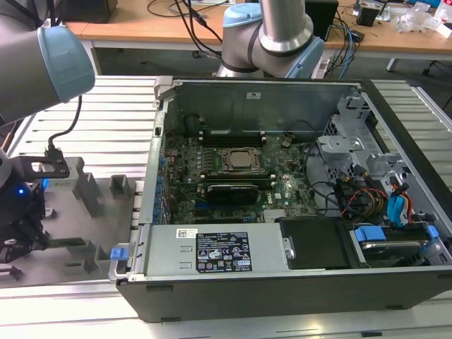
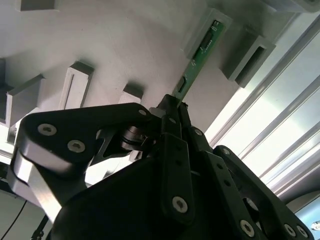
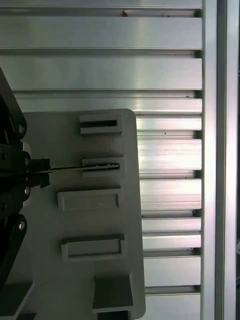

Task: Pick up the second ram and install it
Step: 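Pick up the second ram and move it above second insertion slot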

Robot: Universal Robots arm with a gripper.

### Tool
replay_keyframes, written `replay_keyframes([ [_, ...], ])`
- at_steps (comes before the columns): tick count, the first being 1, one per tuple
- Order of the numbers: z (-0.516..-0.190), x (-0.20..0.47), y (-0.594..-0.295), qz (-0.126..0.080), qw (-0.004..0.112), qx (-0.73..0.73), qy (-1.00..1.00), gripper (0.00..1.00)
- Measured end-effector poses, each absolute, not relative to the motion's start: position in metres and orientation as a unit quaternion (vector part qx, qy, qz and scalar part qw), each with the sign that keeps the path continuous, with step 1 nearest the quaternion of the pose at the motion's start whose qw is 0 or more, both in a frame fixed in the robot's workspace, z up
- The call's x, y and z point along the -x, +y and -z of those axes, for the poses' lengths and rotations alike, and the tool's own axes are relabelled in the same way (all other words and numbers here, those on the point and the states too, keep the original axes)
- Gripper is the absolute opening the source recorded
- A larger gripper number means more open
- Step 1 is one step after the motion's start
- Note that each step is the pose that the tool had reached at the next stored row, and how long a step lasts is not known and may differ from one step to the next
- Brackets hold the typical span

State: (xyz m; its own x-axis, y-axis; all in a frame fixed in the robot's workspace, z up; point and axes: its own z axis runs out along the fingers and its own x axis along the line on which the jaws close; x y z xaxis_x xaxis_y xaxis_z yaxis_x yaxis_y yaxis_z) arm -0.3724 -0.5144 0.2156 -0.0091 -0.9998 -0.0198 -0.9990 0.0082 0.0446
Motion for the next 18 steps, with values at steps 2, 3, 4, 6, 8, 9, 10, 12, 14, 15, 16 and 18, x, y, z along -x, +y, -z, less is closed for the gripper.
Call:
replay_keyframes([
  [2,-0.217,0.372,-0.514,0.023,0.009,-0.704,-0.71,0.14],
  [3,-0.218,0.372,-0.514,0.023,0.009,-0.704,-0.71,0.14],
  [4,-0.218,0.372,-0.514,0.023,0.009,-0.704,-0.71,0.14],
  [6,-0.221,0.372,-0.514,0.023,0.009,-0.704,-0.71,0.14],
  [8,-0.224,0.372,-0.514,0.023,0.009,-0.704,-0.71,0.14],
  [9,-0.224,0.372,-0.514,0.023,0.009,-0.704,-0.71,0.14],
  [10,-0.225,0.372,-0.514,0.023,0.009,-0.704,-0.71,0.14],
  [12,-0.228,0.372,-0.514,0.023,0.009,-0.704,-0.71,0.14],
  [14,-0.23,0.372,-0.514,0.023,0.009,-0.704,-0.71,0.14],
  [15,-0.231,0.372,-0.514,0.023,0.009,-0.704,-0.71,0.14],
  [16,-0.232,0.372,-0.514,0.023,0.009,-0.704,-0.71,0.14],
  [18,-0.233,0.372,-0.513,0.023,0.009,-0.704,-0.71,0.14],
])
